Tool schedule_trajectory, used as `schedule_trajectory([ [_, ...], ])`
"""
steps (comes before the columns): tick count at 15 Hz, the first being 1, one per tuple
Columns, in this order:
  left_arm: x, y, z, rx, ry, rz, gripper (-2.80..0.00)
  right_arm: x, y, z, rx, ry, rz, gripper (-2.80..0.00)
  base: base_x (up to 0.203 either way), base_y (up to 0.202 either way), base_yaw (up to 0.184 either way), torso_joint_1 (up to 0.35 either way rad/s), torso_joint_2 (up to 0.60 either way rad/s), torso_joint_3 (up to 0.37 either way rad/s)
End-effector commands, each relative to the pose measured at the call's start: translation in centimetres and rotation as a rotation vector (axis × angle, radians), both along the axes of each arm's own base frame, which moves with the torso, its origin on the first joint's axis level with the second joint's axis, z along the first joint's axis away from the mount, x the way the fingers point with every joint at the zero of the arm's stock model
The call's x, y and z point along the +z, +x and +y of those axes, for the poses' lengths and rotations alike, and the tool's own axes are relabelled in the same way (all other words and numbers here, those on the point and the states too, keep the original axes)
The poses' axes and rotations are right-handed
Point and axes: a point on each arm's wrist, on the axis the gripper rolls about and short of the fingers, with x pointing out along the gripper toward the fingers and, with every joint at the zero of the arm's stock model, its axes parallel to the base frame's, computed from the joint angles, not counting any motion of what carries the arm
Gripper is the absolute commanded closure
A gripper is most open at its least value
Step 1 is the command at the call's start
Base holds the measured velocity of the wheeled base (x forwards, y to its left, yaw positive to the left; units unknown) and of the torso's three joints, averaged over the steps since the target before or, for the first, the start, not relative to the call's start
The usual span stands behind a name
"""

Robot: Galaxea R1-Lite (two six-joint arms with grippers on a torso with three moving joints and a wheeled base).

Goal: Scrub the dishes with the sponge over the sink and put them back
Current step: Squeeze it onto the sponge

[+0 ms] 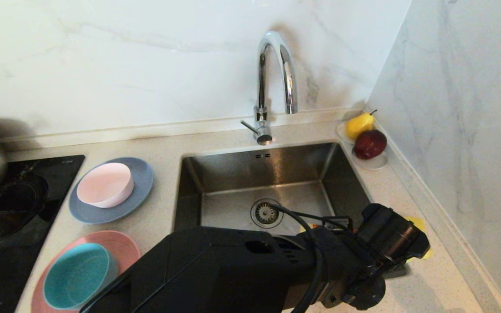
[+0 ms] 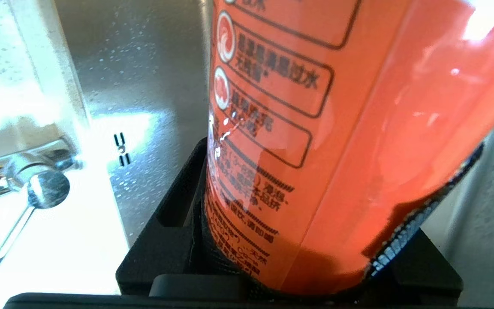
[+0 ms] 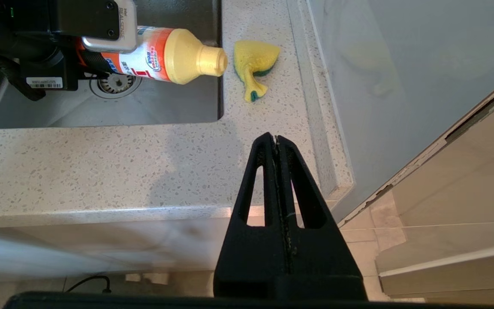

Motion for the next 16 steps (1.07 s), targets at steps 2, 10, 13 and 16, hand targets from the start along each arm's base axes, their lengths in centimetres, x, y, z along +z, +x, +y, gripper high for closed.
schedule_trajectory([
  [2,0.0,0.1,-0.1,-0.006,0.018,-0.023,0.0,0.0,0.0,0.0,0.001,0.0,0.0,0.0,0.0,0.0,0.0,0.0,0.0,0.0],
  [10,-0.6,0.3,-0.6,-0.033,0.03,-0.053,0.0,0.0,0.0,0.0,0.001,0.0,0.0,0.0,0.0,0.0,0.0,0.0,0.0,0.0],
  [13,-1.3,0.5,-1.0,-0.038,0.028,-0.061,0.0,0.0,0.0,0.0,0.001,0.0,0.0,0.0,0.0,0.0,0.0,0.0,0.0,0.0],
  [16,-1.8,0.6,-1.1,-0.044,0.039,-0.065,0.0,0.0,0.0,0.0,0.001,0.0,0.0,0.0,0.0,0.0,0.0,0.0,0.0,0.0],
])
